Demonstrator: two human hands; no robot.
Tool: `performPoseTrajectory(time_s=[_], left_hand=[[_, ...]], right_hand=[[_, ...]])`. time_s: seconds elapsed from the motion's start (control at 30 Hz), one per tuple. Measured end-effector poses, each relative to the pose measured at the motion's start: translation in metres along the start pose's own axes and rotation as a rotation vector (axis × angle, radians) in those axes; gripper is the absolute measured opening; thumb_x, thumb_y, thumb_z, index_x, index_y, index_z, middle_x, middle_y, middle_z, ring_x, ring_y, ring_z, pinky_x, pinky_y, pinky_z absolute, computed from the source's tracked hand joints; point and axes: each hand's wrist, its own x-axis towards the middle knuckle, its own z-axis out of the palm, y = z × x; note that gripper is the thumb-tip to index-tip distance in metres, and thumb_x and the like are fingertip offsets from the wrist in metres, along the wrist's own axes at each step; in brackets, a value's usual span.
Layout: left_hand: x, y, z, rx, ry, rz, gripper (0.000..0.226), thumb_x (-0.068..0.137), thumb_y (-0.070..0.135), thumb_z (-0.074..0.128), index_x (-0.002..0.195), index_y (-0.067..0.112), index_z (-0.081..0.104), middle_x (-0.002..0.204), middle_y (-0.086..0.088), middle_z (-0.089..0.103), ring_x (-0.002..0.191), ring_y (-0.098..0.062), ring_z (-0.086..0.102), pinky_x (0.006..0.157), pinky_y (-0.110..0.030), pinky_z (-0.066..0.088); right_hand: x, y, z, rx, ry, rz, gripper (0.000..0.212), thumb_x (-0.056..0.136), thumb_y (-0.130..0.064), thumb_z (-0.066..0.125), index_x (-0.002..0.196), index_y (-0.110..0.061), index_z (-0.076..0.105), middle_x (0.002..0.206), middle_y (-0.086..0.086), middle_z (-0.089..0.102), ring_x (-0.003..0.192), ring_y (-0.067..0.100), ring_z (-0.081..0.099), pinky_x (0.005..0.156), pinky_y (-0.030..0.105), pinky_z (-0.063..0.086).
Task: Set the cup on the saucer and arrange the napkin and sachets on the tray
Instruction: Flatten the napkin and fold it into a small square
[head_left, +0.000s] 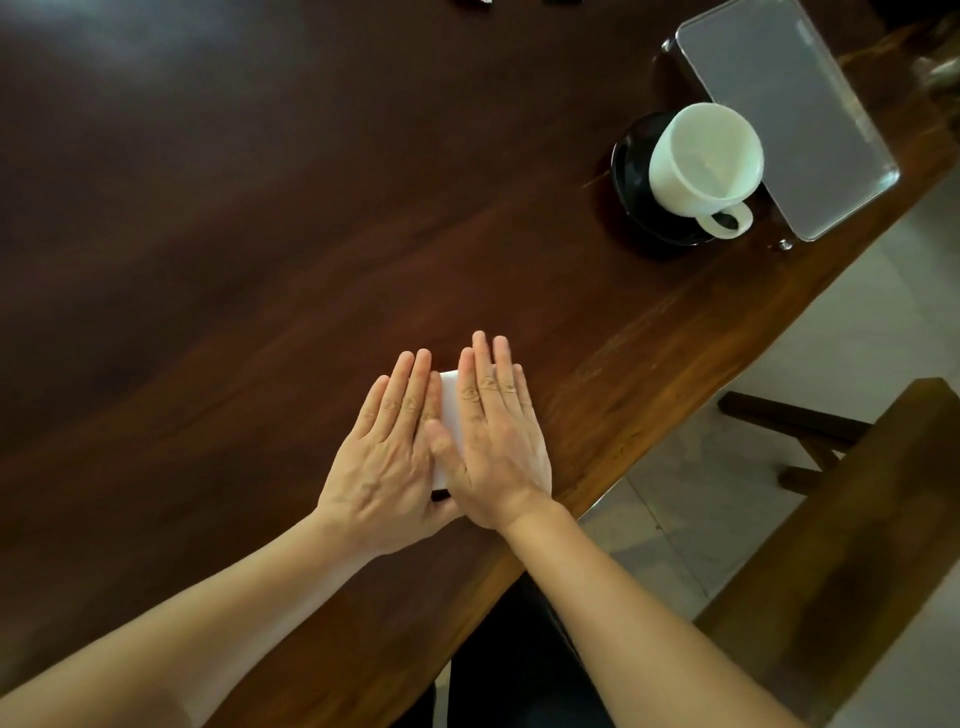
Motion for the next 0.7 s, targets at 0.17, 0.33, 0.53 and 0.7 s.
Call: performPoseTrajectory(time_s=[0.17,0.33,0.53,0.7], left_hand=[[0.001,-0.002,-0.001,0.024,0.012,0.027,0.110,0.088,0.079,0.034,0.155,-0.005,0.011,0.165,-0.024,0.003,0.155,-0.036,0.003,0.125,-0.050,0.014],[-0.009,-0.016,-0.006,0.022,-0.057,0.033,0.113,0.085,0.085,0.028,0.157,0.000,0.005,0.167,-0.018,0.000,0.155,-0.031,0.000,0.127,-0.047,0.010],[-0.017,-0.027,-0.023,-0.129,-0.116,0.005,0.083,0.098,0.069,0.009,0.158,0.014,-0.008,0.167,-0.002,-0.015,0.154,-0.017,-0.018,0.126,-0.038,-0.006],[-0.006,-0.008,-0.042,-0.240,-0.014,-0.168,0.082,0.088,0.051,0.064,0.153,0.011,0.033,0.158,-0.006,0.037,0.146,-0.029,0.027,0.120,-0.038,0.023]], right_hand=[[0.001,0.011,0.000,-0.064,-0.063,-0.009,0.069,0.105,-0.053,0.014,0.159,-0.013,-0.003,0.167,0.004,-0.012,0.153,0.025,-0.015,0.125,0.044,-0.002],[0.001,0.021,-0.003,-0.120,-0.114,-0.063,0.070,0.104,-0.053,0.018,0.159,-0.016,-0.005,0.167,0.001,-0.015,0.153,0.027,-0.015,0.125,0.050,0.000],[-0.003,0.007,-0.009,-0.154,-0.155,0.157,0.081,0.098,-0.067,0.012,0.155,-0.020,-0.023,0.166,0.009,-0.019,0.152,0.028,-0.019,0.121,0.059,-0.006],[-0.008,-0.024,-0.034,0.053,-0.145,0.495,0.087,0.093,-0.068,0.043,0.158,-0.019,0.011,0.167,0.008,0.007,0.152,0.032,0.008,0.118,0.054,0.018]])
